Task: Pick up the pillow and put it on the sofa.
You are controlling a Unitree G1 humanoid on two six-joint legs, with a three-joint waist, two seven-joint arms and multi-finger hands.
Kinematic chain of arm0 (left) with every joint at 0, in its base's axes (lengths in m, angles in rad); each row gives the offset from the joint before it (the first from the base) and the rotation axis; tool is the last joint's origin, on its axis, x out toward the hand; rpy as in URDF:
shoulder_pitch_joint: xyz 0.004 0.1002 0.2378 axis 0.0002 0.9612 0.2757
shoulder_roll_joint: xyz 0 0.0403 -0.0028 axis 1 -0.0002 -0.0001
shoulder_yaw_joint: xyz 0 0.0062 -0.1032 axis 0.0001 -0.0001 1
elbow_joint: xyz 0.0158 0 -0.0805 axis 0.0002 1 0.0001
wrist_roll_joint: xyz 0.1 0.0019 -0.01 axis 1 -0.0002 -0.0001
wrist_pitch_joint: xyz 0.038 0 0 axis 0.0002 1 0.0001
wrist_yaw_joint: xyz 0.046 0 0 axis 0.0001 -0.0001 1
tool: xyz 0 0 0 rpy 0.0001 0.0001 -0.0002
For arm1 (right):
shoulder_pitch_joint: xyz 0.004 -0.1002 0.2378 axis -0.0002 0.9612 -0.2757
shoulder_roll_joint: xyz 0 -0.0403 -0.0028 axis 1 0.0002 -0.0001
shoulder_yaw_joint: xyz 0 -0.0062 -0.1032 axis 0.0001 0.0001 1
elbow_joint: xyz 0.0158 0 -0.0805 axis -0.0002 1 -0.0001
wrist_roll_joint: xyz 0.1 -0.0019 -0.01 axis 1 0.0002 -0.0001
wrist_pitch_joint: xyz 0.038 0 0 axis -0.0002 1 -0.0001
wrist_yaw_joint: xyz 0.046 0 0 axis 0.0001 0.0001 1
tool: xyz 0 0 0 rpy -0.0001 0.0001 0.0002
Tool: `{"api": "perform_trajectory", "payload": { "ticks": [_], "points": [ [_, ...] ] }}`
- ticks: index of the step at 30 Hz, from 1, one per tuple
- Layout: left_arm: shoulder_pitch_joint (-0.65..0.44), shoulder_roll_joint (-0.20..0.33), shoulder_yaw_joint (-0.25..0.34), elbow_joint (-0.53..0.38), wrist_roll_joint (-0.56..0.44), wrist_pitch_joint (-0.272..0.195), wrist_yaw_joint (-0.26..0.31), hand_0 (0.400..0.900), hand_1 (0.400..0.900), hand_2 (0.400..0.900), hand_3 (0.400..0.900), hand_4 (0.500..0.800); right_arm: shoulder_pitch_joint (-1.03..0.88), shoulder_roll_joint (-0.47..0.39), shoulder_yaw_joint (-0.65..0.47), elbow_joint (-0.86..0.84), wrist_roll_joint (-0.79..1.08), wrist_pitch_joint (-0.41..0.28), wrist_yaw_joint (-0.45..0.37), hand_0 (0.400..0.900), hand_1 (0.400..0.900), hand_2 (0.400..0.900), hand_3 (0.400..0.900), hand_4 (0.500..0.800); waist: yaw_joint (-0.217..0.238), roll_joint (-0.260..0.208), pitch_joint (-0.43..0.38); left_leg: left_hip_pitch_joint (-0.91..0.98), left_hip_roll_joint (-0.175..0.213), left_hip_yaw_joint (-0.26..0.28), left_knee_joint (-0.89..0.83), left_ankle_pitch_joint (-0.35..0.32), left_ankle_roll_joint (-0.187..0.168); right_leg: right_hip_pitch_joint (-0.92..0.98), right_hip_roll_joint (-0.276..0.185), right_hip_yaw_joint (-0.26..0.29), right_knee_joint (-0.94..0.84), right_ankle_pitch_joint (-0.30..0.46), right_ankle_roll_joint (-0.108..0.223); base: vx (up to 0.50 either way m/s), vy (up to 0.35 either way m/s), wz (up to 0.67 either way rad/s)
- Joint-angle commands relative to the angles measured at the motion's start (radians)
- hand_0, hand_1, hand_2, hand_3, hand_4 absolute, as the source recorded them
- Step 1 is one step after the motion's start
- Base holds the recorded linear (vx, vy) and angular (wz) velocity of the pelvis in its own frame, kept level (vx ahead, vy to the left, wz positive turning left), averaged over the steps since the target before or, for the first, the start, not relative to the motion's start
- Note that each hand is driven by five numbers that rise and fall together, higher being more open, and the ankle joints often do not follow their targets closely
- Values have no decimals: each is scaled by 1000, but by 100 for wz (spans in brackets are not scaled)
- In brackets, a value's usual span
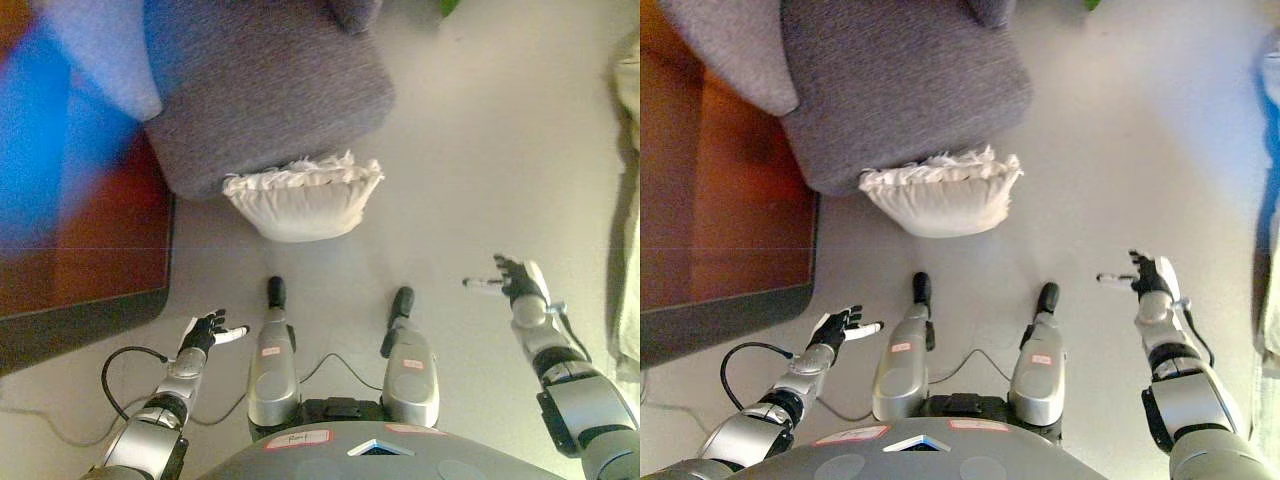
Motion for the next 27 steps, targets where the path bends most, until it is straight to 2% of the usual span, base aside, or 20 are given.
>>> {"api": "perform_trajectory", "payload": {
  "ticks": [1, 8, 14, 20, 27],
  "points": [
    [46, 91, -31, 5, -18, -3, 2, 900, 900, 900, 900, 800, -90, -113, 3, -65, 20, -4, 17, 900, 900, 900, 900, 800, 40, -40, 5, 54, 54, -37, -8, -50, 6, -122, -80, 68, 79, 43, 34, 36, 25, 28],
    [68, 95, -53, -3, -54, -31, -7, 900, 900, 900, 900, 800, -340, -245, 99, -19, -7, 68, 157, 900, 900, 900, 900, 800, 99, -7, 31, 7, 37, -58, -6, -35, 6, -181, -93, 51, 176, -7, 20, 24, 30, 21],
    [88, 90, -62, 6, -75, -46, -17, 900, 900, 900, 900, 800, -533, -282, 198, 12, -42, 117, 197, 900, 900, 900, 900, 800, 136, 23, 50, -28, 31, -58, -22, -11, 11, -227, -89, 49, 229, -36, 7, 26, 38, 8],
    [82, 77, -85, -35, -122, -47, -6, 900, 900, 900, 900, 800, -755, -312, 320, 55, -91, 153, 226, 900, 900, 900, 900, 800, 164, 69, 93, -94, 25, -50, -43, 31, 14, -291, -79, 43, 241, -37, -8, -32, 23, 1],
    [116, 75, -92, -99, -162, -51, -3, 900, 900, 900, 900, 800, -910, -333, 418, 35, -108, 178, 247, 900, 900, 900, 900, 800, 187, 125, 117, -194, 15, -48, -45, 64, 14, -394, -79, 47, 286, -54, -22, -38, 37, 2]
  ]
}}
